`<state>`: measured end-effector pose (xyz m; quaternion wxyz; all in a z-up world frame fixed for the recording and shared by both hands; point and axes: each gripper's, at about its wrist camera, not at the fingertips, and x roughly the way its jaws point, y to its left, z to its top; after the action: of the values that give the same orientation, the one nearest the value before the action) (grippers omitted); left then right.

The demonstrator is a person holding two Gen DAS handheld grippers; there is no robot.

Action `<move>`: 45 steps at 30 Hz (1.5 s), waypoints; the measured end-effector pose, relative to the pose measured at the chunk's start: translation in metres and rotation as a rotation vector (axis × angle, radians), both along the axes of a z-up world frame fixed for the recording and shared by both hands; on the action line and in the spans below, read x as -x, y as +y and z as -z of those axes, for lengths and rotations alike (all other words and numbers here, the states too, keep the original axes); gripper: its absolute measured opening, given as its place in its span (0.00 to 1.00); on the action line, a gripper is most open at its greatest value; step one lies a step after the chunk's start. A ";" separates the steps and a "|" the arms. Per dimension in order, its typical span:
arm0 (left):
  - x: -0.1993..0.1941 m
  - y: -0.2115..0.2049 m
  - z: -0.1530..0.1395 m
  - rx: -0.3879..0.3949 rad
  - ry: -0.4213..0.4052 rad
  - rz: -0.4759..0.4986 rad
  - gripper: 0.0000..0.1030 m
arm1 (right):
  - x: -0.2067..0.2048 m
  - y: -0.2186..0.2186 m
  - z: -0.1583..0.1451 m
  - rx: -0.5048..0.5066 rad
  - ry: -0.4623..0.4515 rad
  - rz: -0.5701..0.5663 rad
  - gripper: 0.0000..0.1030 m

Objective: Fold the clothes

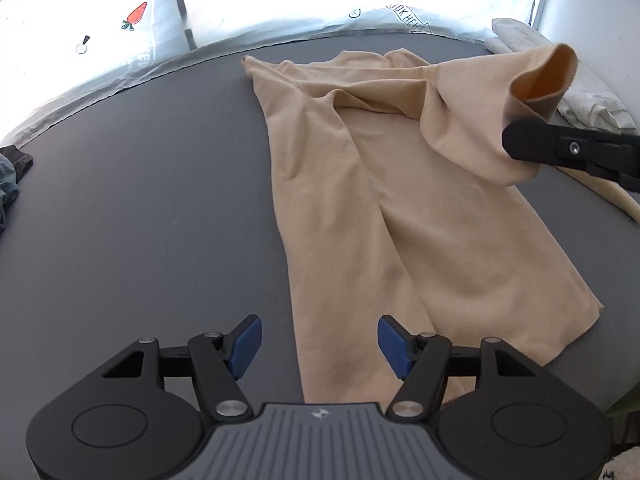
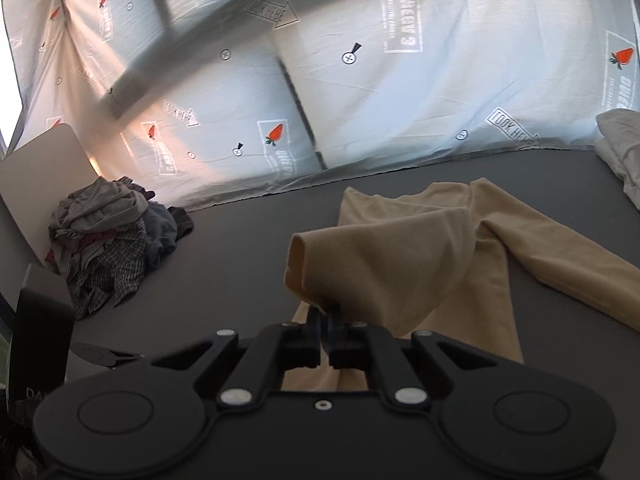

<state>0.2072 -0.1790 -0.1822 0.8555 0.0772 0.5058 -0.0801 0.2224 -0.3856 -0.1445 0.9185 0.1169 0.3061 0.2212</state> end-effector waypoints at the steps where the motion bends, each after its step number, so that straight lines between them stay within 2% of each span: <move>1: 0.002 0.002 0.000 0.001 0.001 -0.002 0.63 | 0.002 0.002 0.000 0.000 -0.001 -0.007 0.03; 7: 0.010 0.011 0.005 0.015 0.033 -0.024 0.63 | 0.013 0.012 0.006 0.048 0.033 -0.006 0.04; 11: 0.012 0.016 0.008 0.014 0.051 -0.046 0.63 | 0.006 0.003 0.031 0.113 0.182 0.113 0.06; 14: 0.013 0.020 0.010 0.019 0.061 -0.062 0.64 | 0.006 -0.012 0.047 0.147 0.269 0.221 0.21; 18: 0.013 0.025 0.012 0.017 0.071 -0.076 0.64 | 0.009 -0.036 0.052 0.111 0.284 0.359 0.44; 19: 0.013 0.026 0.012 0.016 0.071 -0.080 0.64 | 0.010 -0.040 0.053 0.107 0.280 0.389 0.46; 26: 0.009 0.035 0.013 0.009 0.075 -0.114 0.64 | 0.007 -0.068 0.055 0.172 0.252 0.629 0.49; 29: 0.007 0.038 0.014 0.005 0.080 -0.120 0.64 | 0.005 -0.084 0.059 0.203 0.266 0.725 0.50; 32: 0.005 0.039 0.016 -0.001 0.090 -0.120 0.64 | 0.002 -0.100 0.068 0.160 0.288 0.741 0.50; 36: 0.004 0.039 0.018 -0.005 0.103 -0.120 0.64 | -0.011 -0.110 0.087 0.088 0.308 0.577 0.50; 41: 0.002 0.039 0.020 -0.018 0.109 -0.112 0.65 | -0.028 -0.095 0.099 0.215 0.235 0.462 0.50; 44: 0.002 0.038 0.020 -0.021 0.111 -0.108 0.65 | -0.042 -0.091 0.102 0.227 0.227 0.407 0.50; 45: 0.002 0.039 0.020 -0.021 0.111 -0.107 0.65 | -0.047 -0.091 0.103 0.217 0.231 0.391 0.47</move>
<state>0.2055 -0.1404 -0.2023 0.8283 0.0545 0.5567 -0.0329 0.2692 -0.4767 -0.2479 0.9098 0.0993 0.4028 -0.0096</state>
